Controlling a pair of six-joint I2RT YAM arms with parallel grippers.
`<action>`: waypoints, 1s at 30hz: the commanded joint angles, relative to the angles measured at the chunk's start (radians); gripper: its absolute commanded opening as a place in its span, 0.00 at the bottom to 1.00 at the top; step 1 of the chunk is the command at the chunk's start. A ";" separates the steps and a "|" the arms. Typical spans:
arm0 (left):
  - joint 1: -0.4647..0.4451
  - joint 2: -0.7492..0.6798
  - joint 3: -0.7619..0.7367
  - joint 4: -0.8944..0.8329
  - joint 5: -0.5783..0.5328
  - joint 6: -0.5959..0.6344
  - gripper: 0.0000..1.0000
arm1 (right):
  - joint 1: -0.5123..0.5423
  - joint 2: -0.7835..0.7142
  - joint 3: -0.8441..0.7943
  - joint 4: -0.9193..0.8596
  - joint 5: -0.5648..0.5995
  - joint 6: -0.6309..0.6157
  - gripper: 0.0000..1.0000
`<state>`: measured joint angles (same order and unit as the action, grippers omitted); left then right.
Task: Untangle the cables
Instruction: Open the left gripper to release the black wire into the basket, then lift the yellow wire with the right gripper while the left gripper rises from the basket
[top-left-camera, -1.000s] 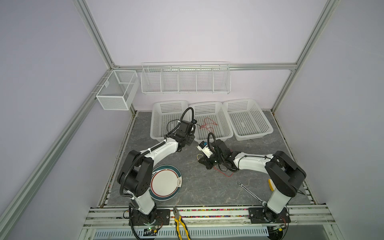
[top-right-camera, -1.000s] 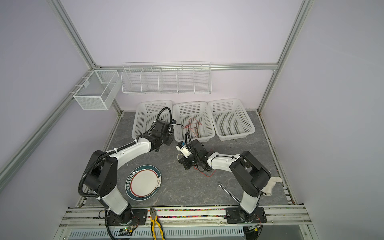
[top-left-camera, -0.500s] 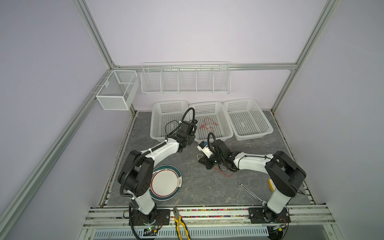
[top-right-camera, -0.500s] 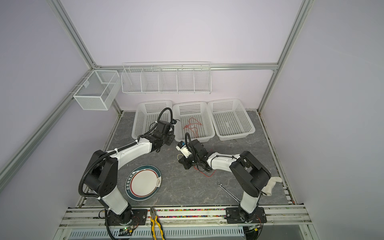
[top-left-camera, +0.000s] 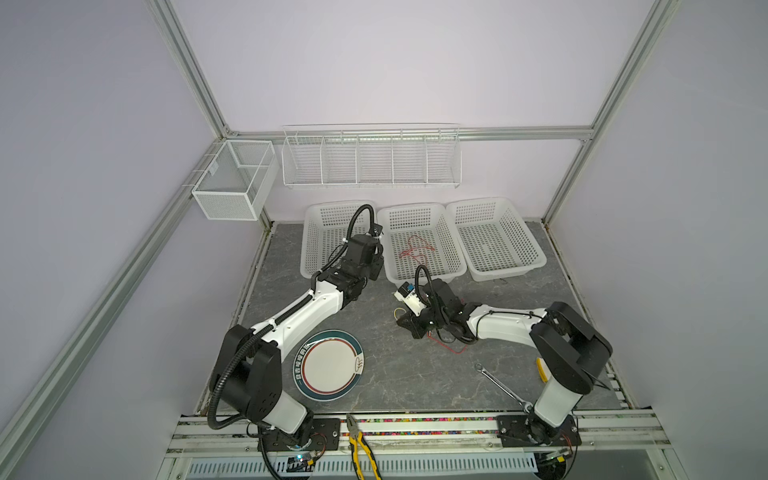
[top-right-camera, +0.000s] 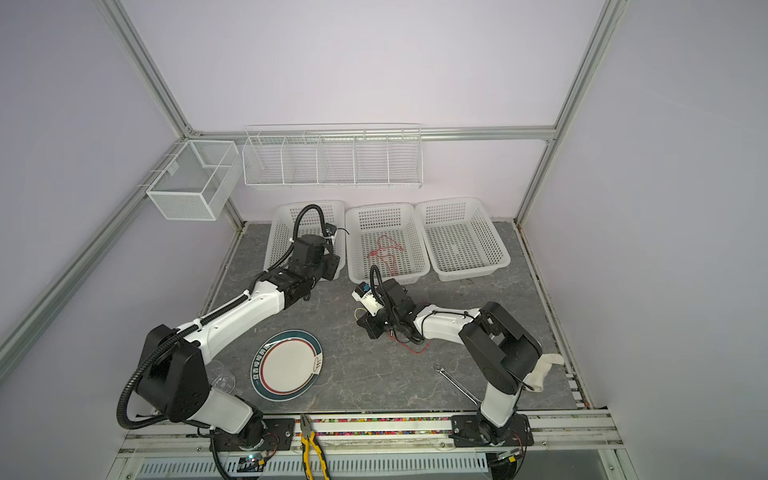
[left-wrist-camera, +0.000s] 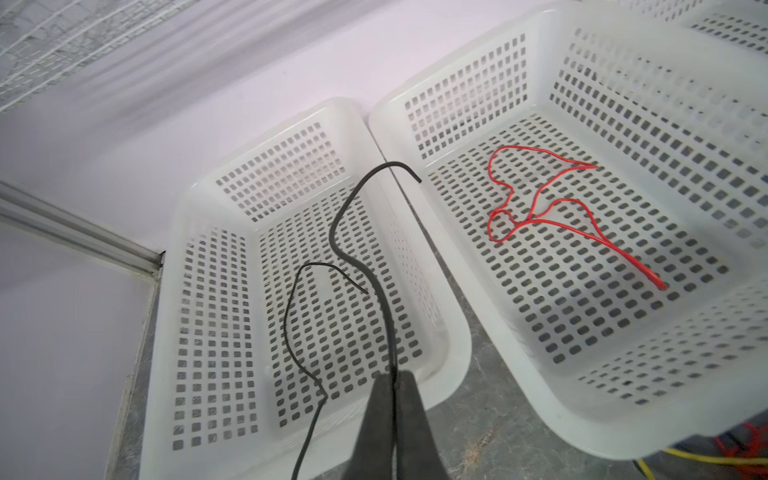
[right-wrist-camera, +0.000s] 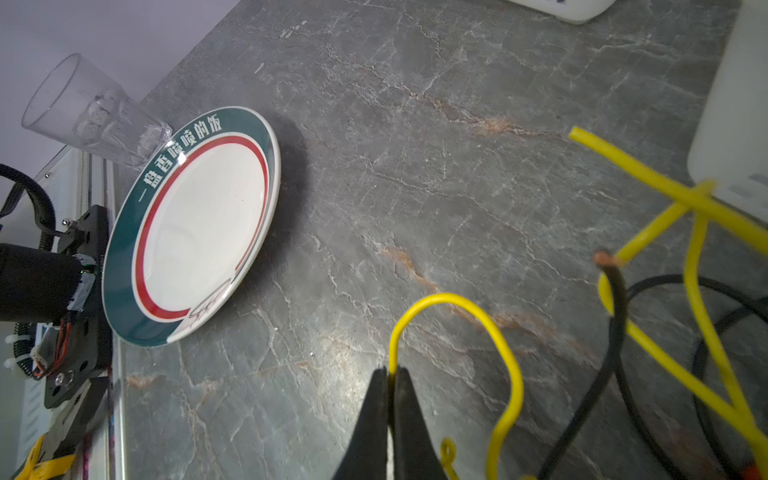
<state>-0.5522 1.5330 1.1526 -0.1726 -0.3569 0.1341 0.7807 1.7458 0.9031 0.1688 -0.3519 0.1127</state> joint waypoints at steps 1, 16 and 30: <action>0.046 -0.017 0.005 0.032 -0.044 -0.071 0.00 | 0.004 0.006 -0.012 0.015 0.001 0.004 0.07; 0.152 0.264 0.182 -0.075 -0.089 -0.232 0.06 | 0.003 -0.033 0.017 -0.015 -0.015 0.005 0.07; 0.153 0.143 0.087 -0.020 0.041 -0.237 0.55 | 0.004 -0.141 0.131 -0.127 -0.032 0.003 0.07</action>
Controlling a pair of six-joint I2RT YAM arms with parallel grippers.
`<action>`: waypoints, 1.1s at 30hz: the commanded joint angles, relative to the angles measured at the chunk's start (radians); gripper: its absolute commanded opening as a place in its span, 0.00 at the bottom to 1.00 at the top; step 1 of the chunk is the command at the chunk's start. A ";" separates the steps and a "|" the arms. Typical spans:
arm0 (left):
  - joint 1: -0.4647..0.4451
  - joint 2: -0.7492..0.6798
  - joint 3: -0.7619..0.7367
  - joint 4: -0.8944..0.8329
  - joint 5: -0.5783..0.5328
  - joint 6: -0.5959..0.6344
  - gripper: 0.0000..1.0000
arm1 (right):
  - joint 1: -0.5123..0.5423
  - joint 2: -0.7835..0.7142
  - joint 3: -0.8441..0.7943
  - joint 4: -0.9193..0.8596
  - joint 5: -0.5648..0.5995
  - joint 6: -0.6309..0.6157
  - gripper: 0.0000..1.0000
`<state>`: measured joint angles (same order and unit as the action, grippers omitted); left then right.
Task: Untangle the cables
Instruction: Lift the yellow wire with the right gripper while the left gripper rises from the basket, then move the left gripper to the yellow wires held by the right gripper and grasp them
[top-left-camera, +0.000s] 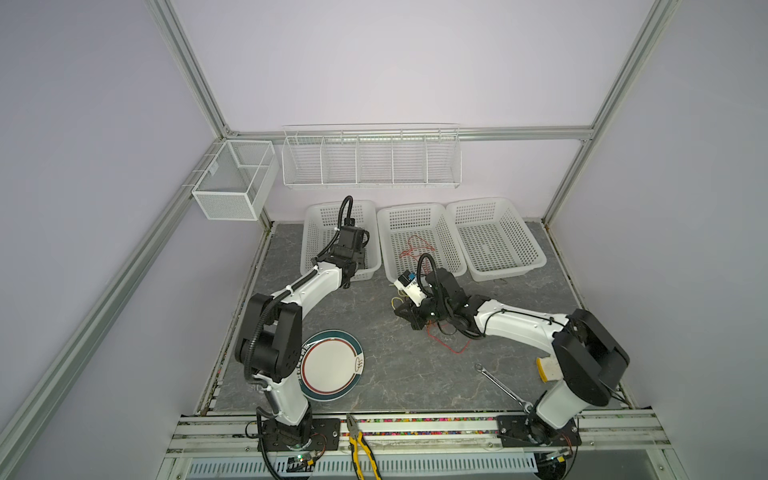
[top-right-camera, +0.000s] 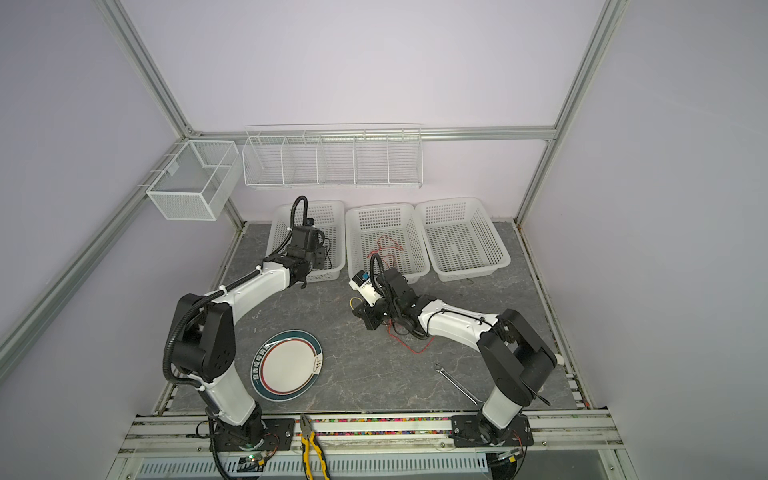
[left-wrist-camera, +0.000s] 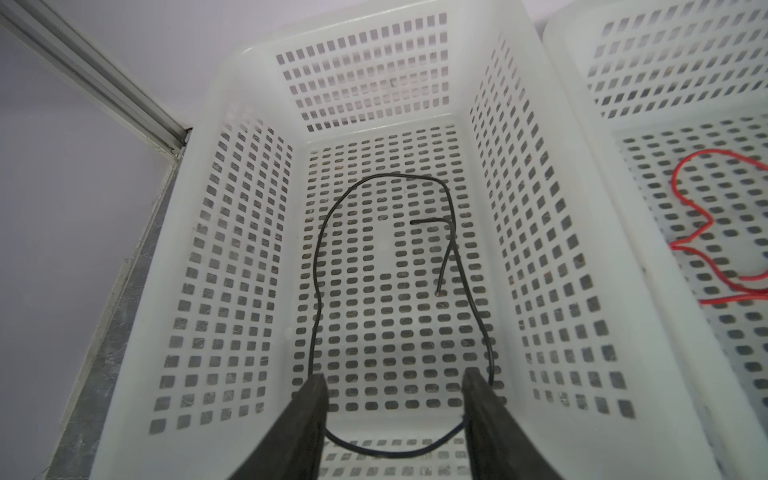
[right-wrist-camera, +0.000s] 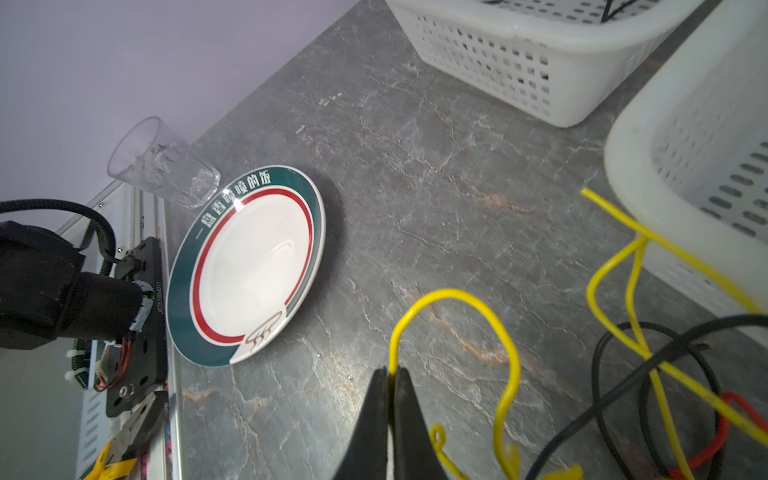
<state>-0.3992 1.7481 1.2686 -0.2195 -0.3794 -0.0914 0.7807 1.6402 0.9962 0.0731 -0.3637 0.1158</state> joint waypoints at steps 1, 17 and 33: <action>-0.001 -0.095 -0.043 0.032 0.089 -0.017 0.56 | 0.002 -0.043 0.051 -0.038 -0.020 0.002 0.07; -0.057 -0.441 -0.293 0.057 0.417 -0.040 0.64 | -0.073 -0.126 0.133 -0.059 -0.078 0.152 0.07; -0.136 -0.651 -0.486 0.160 0.660 -0.220 0.68 | -0.075 -0.081 0.095 -0.023 -0.133 0.115 0.07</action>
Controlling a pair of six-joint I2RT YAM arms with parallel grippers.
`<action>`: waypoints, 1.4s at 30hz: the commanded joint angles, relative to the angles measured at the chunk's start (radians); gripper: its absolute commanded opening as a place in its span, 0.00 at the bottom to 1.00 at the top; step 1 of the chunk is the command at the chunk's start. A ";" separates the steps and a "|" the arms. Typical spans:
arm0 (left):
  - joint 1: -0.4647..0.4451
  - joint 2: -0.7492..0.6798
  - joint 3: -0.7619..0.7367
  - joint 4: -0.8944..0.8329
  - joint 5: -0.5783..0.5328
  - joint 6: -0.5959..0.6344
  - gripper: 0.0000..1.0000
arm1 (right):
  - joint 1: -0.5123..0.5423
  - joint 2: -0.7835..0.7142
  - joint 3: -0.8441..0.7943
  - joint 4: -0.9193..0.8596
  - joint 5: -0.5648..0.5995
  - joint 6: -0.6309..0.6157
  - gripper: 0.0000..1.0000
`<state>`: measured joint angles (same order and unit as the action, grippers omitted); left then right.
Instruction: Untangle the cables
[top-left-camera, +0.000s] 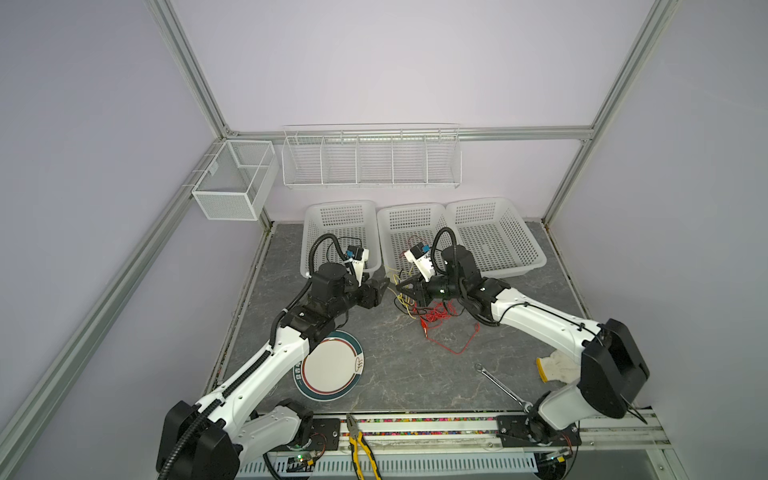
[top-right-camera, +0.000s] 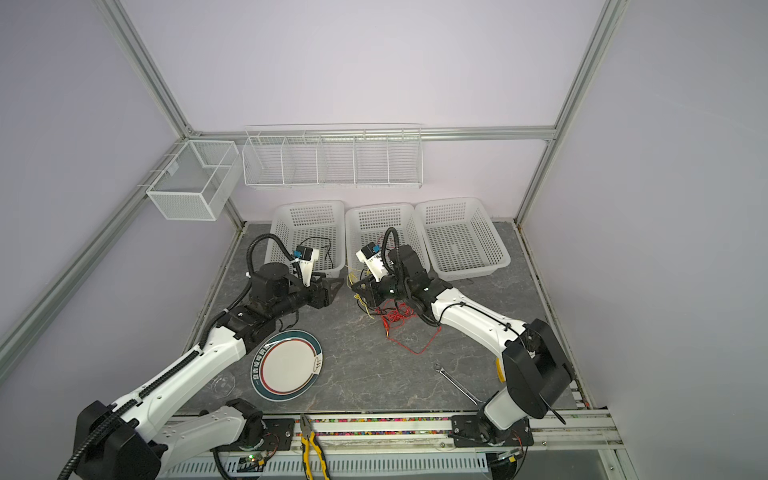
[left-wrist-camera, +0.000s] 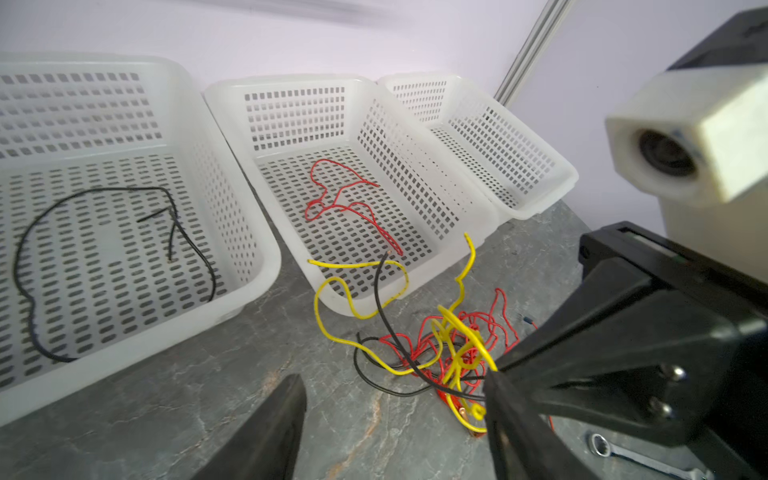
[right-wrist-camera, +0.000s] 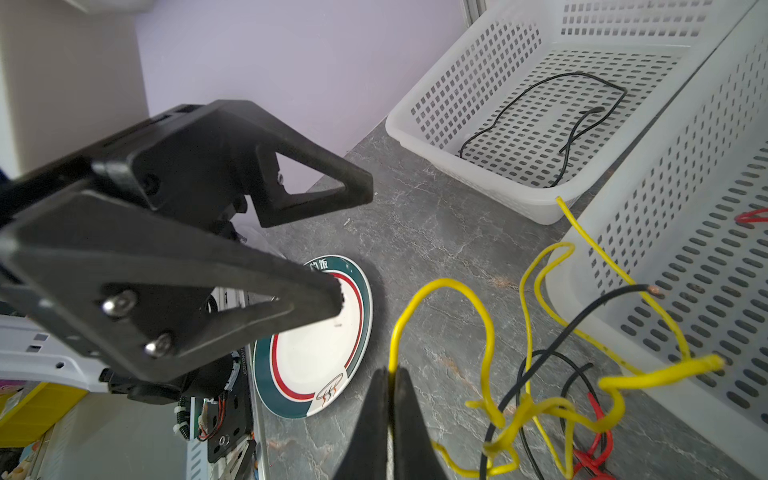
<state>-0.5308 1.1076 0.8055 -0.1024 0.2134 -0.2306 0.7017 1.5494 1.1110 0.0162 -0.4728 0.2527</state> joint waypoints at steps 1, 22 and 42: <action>-0.005 -0.007 -0.027 0.054 0.082 -0.102 0.68 | 0.008 0.012 -0.020 0.037 -0.024 -0.027 0.07; -0.005 0.110 -0.049 0.151 0.178 -0.286 0.42 | 0.080 0.023 -0.031 0.076 0.083 -0.107 0.07; -0.007 0.092 0.000 -0.116 -0.039 -0.161 0.00 | 0.057 -0.039 -0.083 0.024 0.196 -0.105 0.40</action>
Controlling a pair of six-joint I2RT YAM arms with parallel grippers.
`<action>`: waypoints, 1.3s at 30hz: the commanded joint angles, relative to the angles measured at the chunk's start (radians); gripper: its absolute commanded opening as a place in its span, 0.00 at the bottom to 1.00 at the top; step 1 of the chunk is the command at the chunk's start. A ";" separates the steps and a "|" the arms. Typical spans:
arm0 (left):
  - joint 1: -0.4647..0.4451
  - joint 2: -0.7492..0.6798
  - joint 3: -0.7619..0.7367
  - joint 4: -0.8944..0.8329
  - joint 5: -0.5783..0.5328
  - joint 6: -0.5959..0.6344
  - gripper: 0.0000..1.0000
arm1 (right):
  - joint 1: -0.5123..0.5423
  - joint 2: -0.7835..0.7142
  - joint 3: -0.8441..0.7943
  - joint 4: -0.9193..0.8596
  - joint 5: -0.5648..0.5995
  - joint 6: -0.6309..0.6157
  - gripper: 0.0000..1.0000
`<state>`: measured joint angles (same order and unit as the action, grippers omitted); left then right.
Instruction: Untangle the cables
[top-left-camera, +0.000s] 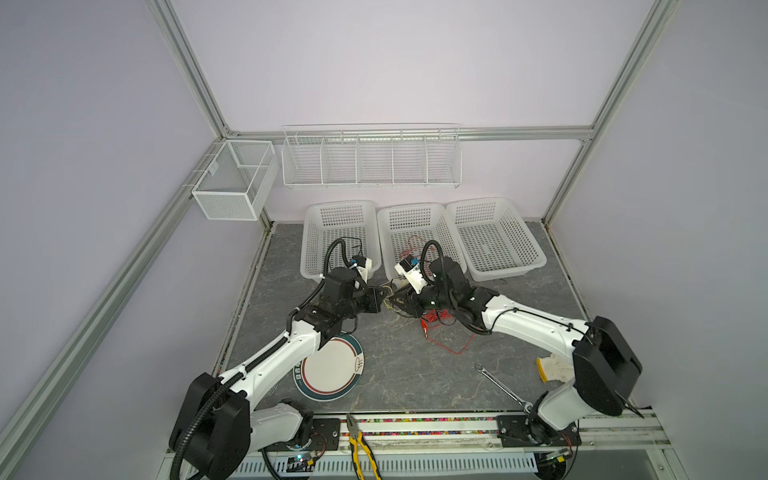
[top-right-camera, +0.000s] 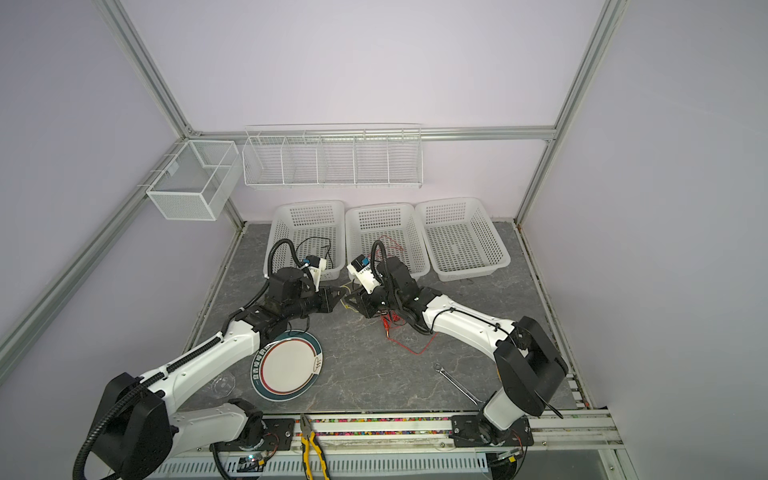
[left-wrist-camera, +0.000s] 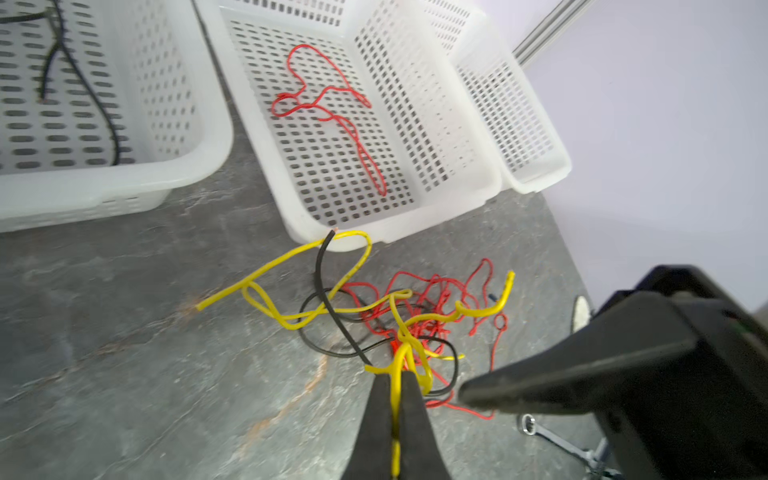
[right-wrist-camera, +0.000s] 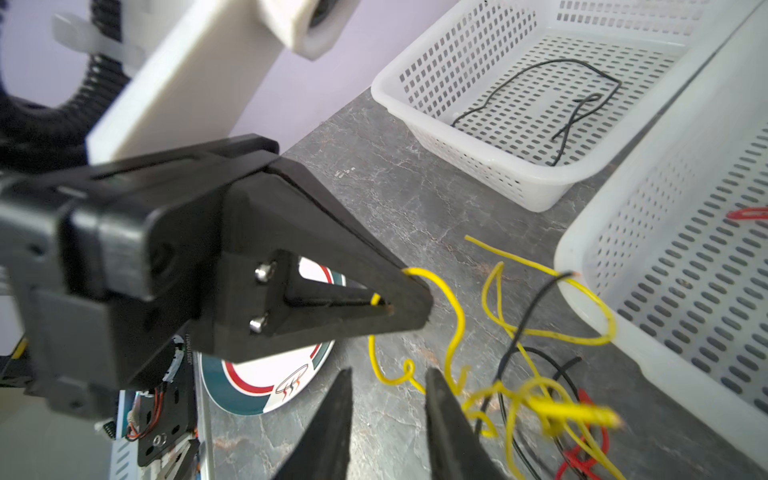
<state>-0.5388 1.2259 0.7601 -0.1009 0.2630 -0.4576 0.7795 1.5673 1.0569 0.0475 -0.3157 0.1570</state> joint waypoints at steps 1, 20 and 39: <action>0.001 -0.034 0.048 -0.134 -0.095 0.081 0.00 | -0.028 -0.066 -0.032 -0.018 0.050 -0.009 0.42; 0.000 -0.166 0.048 -0.192 -0.092 0.182 0.00 | -0.071 0.064 -0.051 -0.005 -0.140 -0.031 0.51; 0.000 -0.165 0.099 -0.198 -0.132 0.190 0.00 | -0.063 0.148 -0.075 0.028 -0.105 -0.042 0.47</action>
<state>-0.5388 1.0718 0.8230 -0.2901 0.1585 -0.2752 0.7116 1.7016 1.0050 0.0334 -0.4377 0.1341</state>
